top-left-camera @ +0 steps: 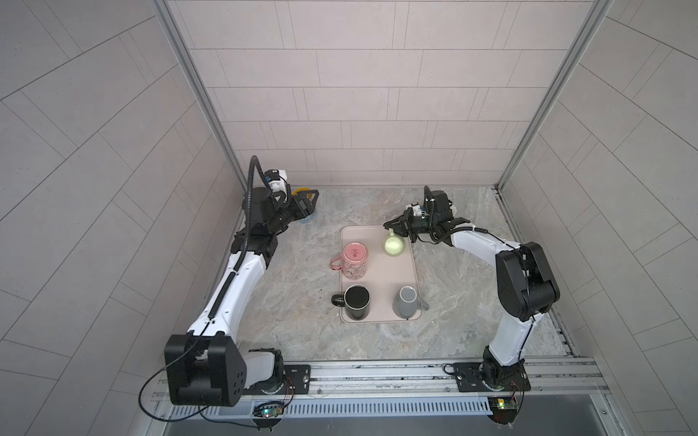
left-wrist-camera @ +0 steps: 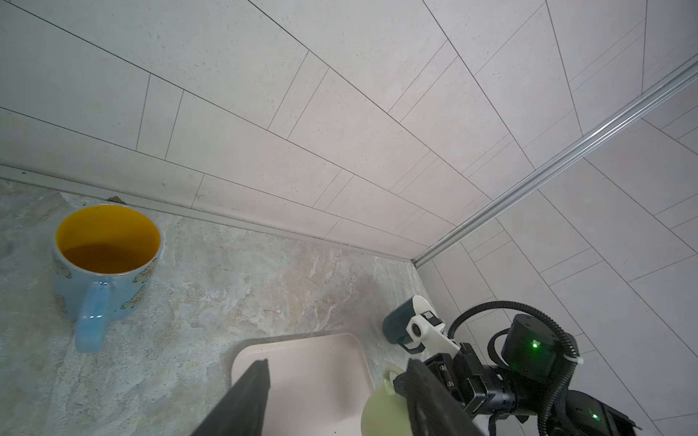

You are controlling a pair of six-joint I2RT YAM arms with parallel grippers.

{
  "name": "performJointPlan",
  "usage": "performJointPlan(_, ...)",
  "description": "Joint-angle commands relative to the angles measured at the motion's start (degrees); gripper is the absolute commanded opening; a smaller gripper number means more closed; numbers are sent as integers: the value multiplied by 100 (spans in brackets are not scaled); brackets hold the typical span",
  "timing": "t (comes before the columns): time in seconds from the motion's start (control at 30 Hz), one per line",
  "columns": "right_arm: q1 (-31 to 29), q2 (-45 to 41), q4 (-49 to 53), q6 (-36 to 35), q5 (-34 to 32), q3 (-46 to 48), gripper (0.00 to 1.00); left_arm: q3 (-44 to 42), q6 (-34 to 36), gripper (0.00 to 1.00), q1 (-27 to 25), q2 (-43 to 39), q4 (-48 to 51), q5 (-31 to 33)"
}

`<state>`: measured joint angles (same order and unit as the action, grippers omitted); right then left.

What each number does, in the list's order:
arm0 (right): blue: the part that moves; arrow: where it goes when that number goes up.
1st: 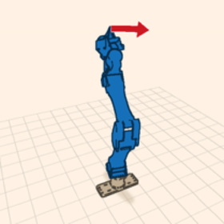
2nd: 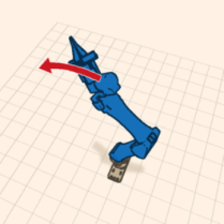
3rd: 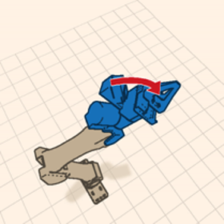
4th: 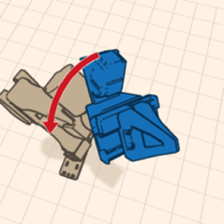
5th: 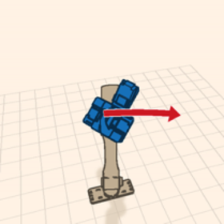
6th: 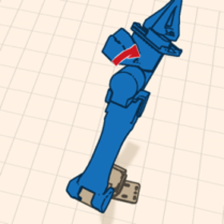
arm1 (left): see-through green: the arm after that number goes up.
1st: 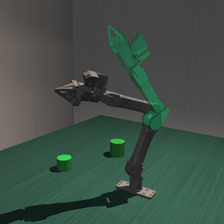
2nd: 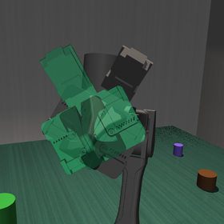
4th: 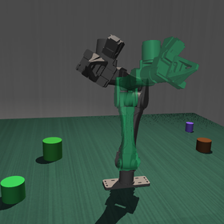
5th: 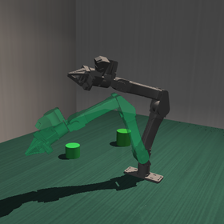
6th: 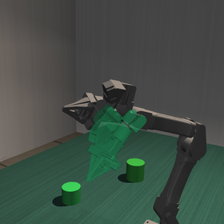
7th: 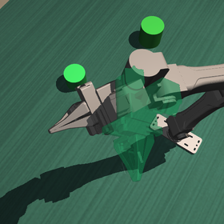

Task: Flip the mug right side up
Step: 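Rotate the light green mug upright with the right gripper while the left approaches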

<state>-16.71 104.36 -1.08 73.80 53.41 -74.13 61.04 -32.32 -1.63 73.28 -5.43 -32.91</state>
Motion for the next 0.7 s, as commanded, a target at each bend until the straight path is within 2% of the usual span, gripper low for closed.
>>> performJointPlan(0.0, -182, -426, 367, -1431, -117, -365, 0, 132, -274, 63, 23, 131, -412, -280)
performJointPlan(0.27, -426, -926, -487, -2817, -630, -347, 0, 797, -872, 62, -141, 724, -429, -828)
performJointPlan(0.37, -580, -1111, -771, -3481, -805, -324, 0, 1182, -1174, 60, -309, 1053, -364, -1234)
performJointPlan(0.43, -669, -1291, -1339, -3754, -880, -80, 0, 1448, -1268, 57, -463, 1248, -198, -1523)
performJointPlan(0.53, -731, -1556, -1379, -4329, -983, 72, 0, 1866, -967, 56, -769, 1382, 500, -1686)
performJointPlan(0.67, -963, -2018, -392, -5924, -1538, 97, 0, 2620, 50, 56, -1201, 1506, 2133, -1631)
